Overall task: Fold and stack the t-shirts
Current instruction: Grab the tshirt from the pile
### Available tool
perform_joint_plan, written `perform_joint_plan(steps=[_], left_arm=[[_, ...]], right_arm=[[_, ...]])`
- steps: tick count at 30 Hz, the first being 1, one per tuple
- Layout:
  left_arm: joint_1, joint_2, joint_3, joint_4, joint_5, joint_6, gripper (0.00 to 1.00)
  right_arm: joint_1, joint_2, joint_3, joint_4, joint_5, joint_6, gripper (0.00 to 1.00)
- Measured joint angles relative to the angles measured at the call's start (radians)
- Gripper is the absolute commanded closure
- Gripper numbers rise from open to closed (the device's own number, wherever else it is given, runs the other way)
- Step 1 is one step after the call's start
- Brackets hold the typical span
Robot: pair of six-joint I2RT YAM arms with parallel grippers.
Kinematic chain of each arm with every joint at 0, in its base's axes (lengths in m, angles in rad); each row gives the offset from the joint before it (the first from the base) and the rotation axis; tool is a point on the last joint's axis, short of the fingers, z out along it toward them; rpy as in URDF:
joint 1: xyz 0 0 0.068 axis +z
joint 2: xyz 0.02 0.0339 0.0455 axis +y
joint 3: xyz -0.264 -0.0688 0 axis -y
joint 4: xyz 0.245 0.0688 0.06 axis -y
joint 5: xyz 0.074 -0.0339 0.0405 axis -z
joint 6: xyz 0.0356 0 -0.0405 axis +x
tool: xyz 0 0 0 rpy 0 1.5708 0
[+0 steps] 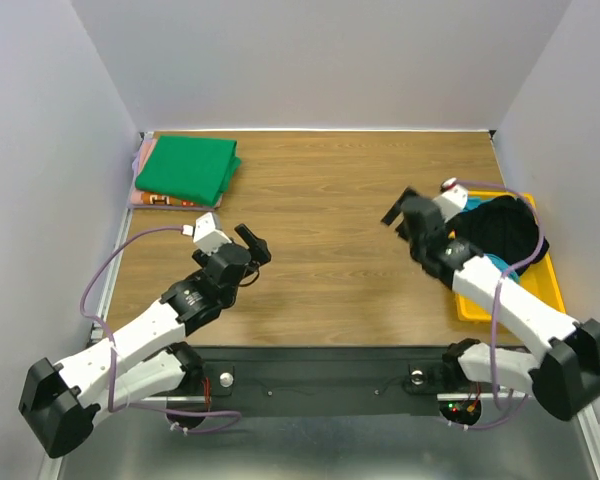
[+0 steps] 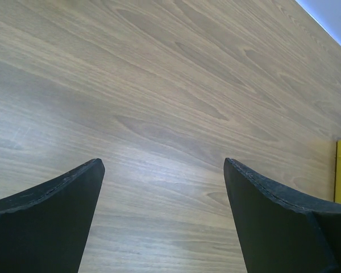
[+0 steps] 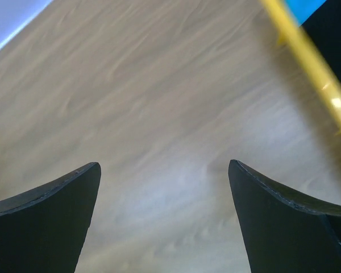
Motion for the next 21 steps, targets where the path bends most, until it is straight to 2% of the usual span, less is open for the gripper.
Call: perform_joint_plan(steps=[4,9,16,21], left_arm=[[0.005,0.055,0.043,0.021,-0.003,0.007,0.01],[0.033,0.056,0.048,0.047,0.001,0.008,0.01],[0.089,-0.011,0.019,0.102,0.021,0.036,0.02],[0.117,-0.029,-0.008,0.104,0.03,0.04,0.01]], right_arm=[[-0.282,0.169,0.145,-0.003,-0.104,-0.04,0.0],[-0.55,0.343,0.274,-0.014,-0.214,-0.095,0.0],[-0.767,0.424,0.344,-0.056,-0.245,-0.151,0.0],[-0.84,0.485,0.369,-0.068,-0.251,-0.18,0.01]])
